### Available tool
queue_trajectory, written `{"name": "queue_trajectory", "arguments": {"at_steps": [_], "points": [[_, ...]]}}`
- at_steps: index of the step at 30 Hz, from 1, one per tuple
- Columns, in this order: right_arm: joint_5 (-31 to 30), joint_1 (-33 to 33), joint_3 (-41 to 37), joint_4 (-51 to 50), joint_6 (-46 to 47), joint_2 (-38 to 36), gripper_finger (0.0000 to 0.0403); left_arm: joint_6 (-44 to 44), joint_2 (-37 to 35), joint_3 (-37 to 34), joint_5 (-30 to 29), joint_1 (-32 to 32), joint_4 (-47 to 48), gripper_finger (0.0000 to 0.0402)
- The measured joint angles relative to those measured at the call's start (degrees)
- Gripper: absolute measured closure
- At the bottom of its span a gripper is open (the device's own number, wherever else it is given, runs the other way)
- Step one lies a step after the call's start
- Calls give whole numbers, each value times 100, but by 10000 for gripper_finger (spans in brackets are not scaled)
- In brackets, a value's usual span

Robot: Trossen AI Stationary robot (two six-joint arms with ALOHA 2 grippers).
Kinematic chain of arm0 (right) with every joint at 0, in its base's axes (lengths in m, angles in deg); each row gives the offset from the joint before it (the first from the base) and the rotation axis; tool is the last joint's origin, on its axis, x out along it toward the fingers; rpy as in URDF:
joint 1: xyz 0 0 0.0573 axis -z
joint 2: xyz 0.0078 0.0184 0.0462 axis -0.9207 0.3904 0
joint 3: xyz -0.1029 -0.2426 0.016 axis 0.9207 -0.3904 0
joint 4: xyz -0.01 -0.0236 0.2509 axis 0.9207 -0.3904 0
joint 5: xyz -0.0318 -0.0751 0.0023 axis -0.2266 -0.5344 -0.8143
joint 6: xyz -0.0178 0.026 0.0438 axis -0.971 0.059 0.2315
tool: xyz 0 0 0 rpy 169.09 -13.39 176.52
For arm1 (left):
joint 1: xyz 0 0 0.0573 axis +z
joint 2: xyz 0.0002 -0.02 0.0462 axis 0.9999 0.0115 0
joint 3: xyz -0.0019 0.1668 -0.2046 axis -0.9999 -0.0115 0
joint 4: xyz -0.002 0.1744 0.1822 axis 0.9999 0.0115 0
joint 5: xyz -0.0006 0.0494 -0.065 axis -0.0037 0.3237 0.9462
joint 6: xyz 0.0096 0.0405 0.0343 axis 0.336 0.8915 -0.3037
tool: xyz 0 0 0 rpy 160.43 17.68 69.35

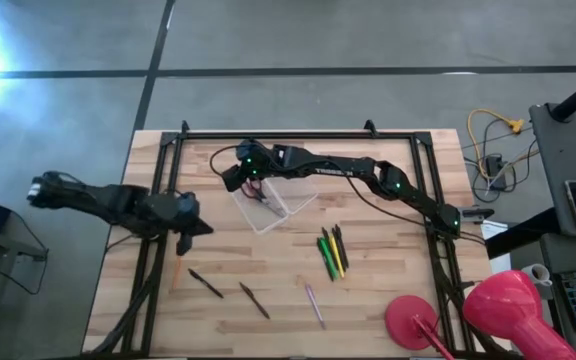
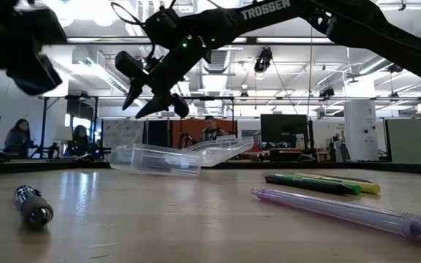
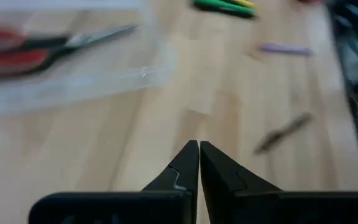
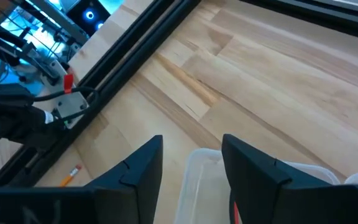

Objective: Pick & place school supplies into a supply box
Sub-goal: Put the black pen into the transparent supply box

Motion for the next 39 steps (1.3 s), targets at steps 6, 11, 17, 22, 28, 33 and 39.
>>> {"name": "queue_trajectory", "arguments": {"at_steps": [6,11,17,22,28,33,39], "points": [[0,0,0,0,0,0,245,-513,814,174,5,-953,-150,399],[-2,0,0,17,0,0,250,-756,1729,127,24,-1807,-141,364],[-1,0,0,29,2,0,255,-844,2764,129,0,-2384,-670,312],[-2,0,0,33,2,0,252,-610,3149,129,-3,-2465,-1160,285],[-1,0,0,35,0,0,250,166,3298,129,423,-2485,-1151,281],[-2,0,0,37,0,0,257,188,3531,129,833,-2714,-1208,281],[-2,0,0,35,0,0,258,215,4218,131,343,-2877,-1350,281]]}}
